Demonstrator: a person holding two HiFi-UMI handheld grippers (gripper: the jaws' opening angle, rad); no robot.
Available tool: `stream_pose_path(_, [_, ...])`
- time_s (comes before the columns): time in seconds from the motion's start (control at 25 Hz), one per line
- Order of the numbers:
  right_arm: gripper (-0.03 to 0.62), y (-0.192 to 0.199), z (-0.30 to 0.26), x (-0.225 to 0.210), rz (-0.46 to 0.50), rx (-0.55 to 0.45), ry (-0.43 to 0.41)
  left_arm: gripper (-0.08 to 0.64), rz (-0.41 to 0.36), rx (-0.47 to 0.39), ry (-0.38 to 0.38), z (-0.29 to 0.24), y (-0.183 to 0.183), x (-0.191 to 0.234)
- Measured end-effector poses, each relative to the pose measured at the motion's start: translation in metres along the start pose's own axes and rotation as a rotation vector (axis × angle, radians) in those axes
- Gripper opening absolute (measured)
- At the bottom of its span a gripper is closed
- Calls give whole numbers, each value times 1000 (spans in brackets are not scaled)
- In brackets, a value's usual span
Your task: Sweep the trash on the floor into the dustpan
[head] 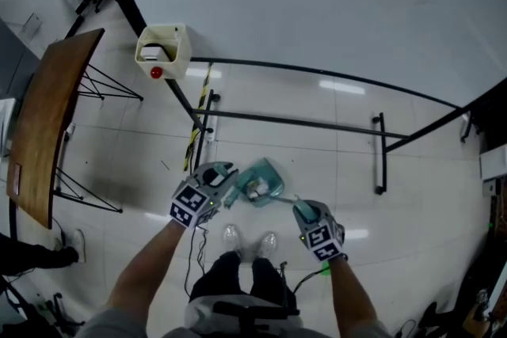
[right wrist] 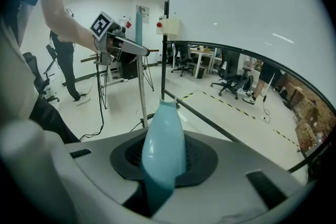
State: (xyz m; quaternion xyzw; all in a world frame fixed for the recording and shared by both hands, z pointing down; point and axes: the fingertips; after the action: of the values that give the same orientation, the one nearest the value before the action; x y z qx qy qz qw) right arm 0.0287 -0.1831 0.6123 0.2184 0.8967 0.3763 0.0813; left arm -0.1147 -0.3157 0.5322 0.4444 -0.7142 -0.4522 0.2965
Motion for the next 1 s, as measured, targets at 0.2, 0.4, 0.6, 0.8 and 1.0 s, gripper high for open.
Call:
stream_pose_path(0.2, [84, 12, 7, -20, -36, 4, 67, 69, -15, 1, 7, -11, -9, -8])
stream_pose_path(0.4, [83, 27, -4, -38, -70, 18, 119, 67, -10, -1, 11, -25, -13, -16])
stream_pose_path(0.6, [86, 57, -4, -44, -101, 42, 148, 67, 0, -3, 21, -30, -17, -30])
stream_pose_path(0.8, [89, 67, 1, -59, -167, 45, 166, 67, 3, 8, 27, -36, -18, -39])
stream_pose_path(1.0, [101, 70, 1, -64, -193, 57, 145, 67, -7, 36, 32, -42, -15, -56])
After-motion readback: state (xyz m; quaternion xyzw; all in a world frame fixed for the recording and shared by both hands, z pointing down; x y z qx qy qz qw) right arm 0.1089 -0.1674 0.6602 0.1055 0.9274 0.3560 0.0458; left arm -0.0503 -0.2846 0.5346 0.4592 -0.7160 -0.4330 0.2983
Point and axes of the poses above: the fingertips, and each gripper's own axes: z backward along the fingers, x to its left, y out of its underside, and after that the axes turned 5 degrees about -z, right-handed
